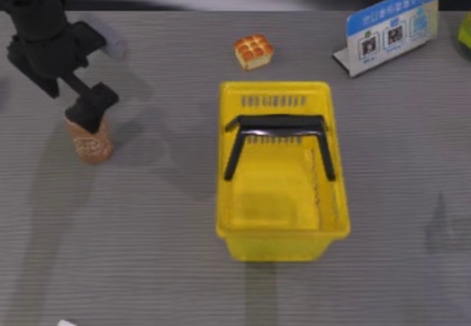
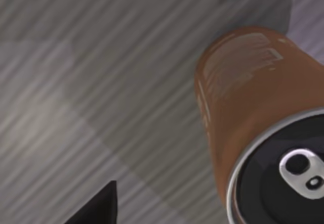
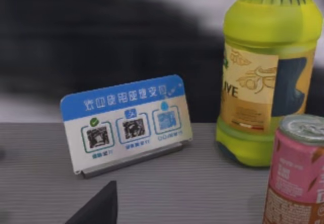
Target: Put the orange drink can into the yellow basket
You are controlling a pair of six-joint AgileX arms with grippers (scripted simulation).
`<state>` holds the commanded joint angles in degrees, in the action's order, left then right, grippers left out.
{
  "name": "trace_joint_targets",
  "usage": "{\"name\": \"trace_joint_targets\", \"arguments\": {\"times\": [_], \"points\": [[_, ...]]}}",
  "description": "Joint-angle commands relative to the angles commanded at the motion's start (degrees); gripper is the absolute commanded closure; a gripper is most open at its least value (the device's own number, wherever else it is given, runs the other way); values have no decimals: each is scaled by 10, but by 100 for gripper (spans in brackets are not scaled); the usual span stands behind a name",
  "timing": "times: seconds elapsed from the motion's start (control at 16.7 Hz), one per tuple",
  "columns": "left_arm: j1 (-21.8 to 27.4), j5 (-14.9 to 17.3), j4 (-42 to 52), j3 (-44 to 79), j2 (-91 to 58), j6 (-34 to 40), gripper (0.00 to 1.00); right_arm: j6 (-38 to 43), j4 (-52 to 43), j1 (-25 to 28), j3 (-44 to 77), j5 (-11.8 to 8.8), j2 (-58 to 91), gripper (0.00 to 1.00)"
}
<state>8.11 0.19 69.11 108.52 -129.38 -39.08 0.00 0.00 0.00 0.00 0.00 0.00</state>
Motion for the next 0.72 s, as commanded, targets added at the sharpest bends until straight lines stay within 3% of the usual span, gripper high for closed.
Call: {"name": "trace_joint_targets", "arguments": {"times": [0.36,0.72], "points": [[-2,0,-11,-9,-2,-1,0,0,0,0,0,0,0,0],[-1,0,-95,-70,-25,-1,0,0,0,0,0,0,0,0]]}}
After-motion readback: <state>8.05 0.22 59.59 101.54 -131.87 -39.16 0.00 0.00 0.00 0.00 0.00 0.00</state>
